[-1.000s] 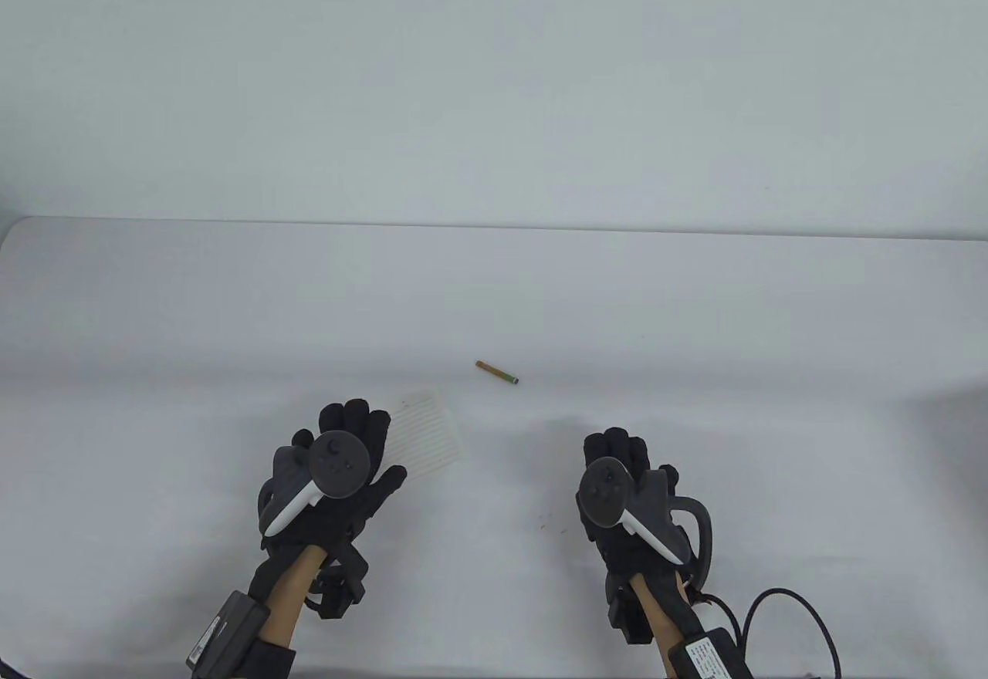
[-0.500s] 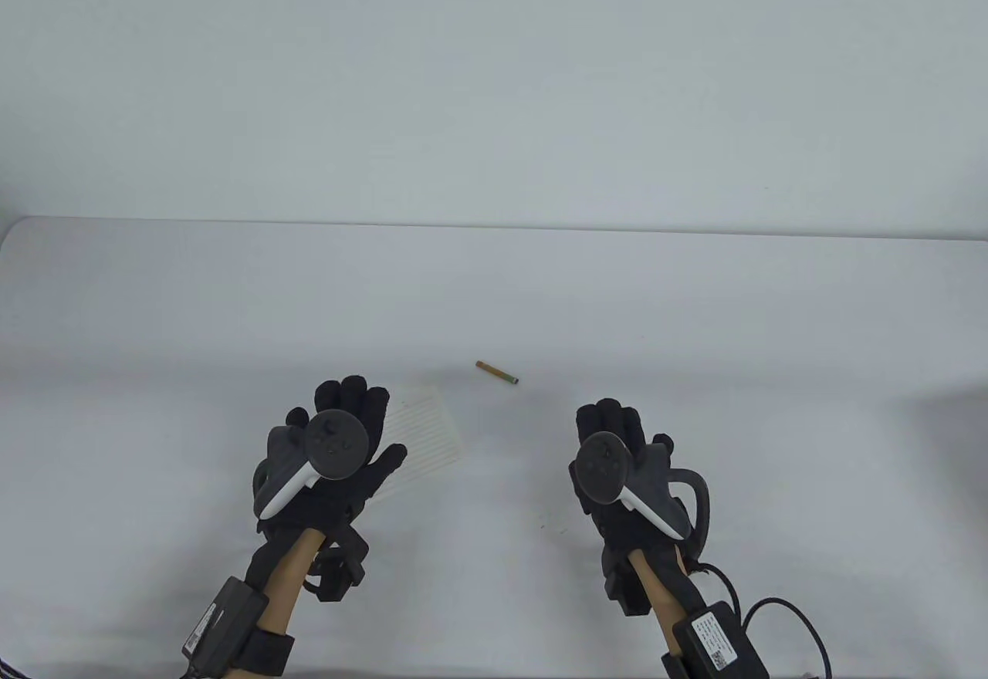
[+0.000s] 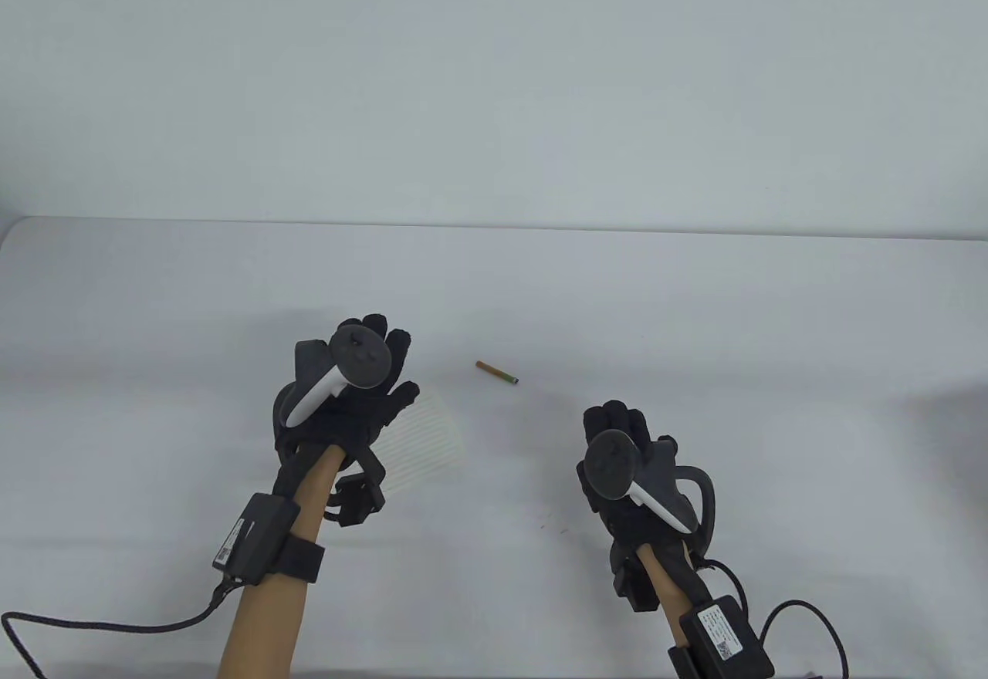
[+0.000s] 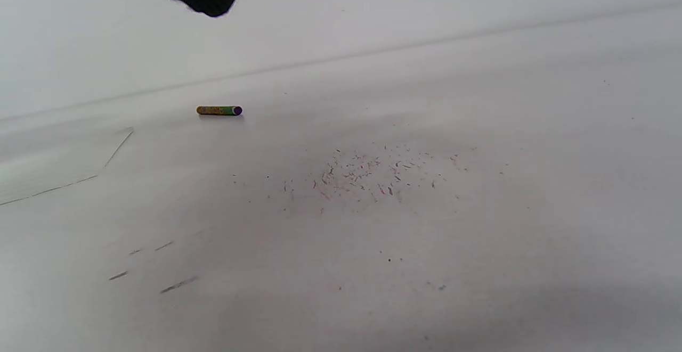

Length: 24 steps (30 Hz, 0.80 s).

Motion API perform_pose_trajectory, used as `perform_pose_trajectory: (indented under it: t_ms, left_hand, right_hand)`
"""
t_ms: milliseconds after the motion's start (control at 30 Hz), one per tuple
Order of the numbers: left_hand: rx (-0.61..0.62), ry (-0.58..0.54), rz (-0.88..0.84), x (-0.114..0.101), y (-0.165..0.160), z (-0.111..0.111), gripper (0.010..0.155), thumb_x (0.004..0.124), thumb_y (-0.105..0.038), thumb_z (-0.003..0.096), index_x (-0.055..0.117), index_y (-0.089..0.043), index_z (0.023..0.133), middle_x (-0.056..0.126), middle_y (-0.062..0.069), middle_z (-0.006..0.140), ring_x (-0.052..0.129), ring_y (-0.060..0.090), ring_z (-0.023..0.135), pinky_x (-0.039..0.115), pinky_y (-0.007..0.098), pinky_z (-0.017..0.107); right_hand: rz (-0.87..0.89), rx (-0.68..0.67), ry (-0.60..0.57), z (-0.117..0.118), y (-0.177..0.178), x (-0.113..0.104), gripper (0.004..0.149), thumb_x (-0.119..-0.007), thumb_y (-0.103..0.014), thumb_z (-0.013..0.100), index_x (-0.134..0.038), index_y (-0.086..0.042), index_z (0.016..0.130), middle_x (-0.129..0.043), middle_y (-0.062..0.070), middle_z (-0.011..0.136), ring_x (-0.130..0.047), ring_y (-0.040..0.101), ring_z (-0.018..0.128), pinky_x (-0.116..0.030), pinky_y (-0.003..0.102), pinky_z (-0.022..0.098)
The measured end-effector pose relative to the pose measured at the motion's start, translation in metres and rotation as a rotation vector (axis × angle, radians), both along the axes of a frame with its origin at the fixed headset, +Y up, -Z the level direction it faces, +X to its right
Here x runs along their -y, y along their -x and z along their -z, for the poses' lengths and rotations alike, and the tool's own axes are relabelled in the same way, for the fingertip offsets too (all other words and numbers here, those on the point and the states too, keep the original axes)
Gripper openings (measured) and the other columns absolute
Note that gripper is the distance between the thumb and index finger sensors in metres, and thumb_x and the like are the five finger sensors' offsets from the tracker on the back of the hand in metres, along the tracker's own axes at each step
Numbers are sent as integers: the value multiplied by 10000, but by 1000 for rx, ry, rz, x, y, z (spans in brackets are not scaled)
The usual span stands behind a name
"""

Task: Apply wax crayon on paper

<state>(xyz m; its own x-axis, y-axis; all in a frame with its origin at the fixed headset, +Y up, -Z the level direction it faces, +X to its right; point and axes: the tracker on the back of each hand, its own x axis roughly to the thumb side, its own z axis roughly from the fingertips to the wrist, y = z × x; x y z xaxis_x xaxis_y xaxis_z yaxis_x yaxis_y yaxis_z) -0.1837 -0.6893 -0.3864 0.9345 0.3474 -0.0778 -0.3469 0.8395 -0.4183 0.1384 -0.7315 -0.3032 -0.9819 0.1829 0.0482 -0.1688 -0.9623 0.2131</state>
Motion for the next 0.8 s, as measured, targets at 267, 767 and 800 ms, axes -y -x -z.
perform_pose_trajectory:
  t_ms: [267, 767, 800]
  left_hand:
    - [-74, 128, 188, 57, -10, 22, 601, 524, -415, 650, 213, -456, 1162, -122, -246, 1182, -220, 109, 1112, -215, 455, 751]
    - [-71, 169, 263, 86, -12, 20, 587, 569, -389, 648, 246, -367, 1138, 6, -130, 1233, -65, 163, 1173, -110, 496, 801]
    - [-73, 166, 272, 85, -12, 20, 564, 570, -392, 647, 274, -364, 1127, 42, -129, 1240, -40, 166, 1183, -101, 499, 806]
  right_hand:
    - [11, -20, 20, -1, 3, 3, 678, -609, -393, 578, -215, -236, 1107, -146, 68, 1172, -234, 304, 1081, -314, 638, 737]
    - [-31, -18, 65, 4, 5, 14, 673, -612, -382, 578, -220, -235, 1106, -151, 69, 1172, -242, 303, 1081, -317, 636, 738]
    - [-30, -18, 66, 4, 5, 14, 673, -612, -381, 579, -220, -235, 1106, -149, 65, 1173, -241, 305, 1080, -317, 636, 738]
